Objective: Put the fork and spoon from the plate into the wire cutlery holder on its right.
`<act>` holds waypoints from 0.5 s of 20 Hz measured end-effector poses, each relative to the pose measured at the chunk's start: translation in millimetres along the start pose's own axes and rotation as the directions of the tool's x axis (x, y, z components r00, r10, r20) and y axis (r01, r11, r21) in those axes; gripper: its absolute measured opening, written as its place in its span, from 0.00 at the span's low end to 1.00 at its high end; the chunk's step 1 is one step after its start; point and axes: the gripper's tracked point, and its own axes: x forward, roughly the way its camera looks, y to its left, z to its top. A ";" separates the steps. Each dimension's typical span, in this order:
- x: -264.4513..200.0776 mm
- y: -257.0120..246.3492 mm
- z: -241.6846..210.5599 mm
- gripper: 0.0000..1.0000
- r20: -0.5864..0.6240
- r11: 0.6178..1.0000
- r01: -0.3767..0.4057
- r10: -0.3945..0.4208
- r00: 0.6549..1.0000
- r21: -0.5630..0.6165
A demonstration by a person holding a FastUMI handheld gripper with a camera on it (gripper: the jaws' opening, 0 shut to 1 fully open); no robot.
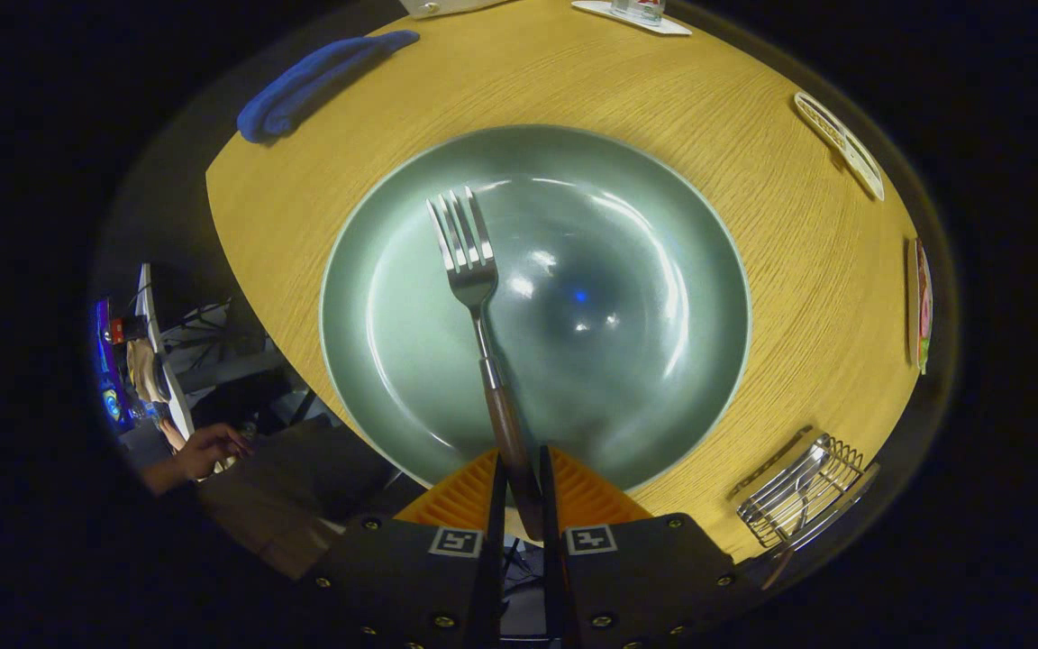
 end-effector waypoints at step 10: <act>-13.1 0.0 -3.8 0.05 0.019 1.000 -0.019 0.020 1.000 -0.012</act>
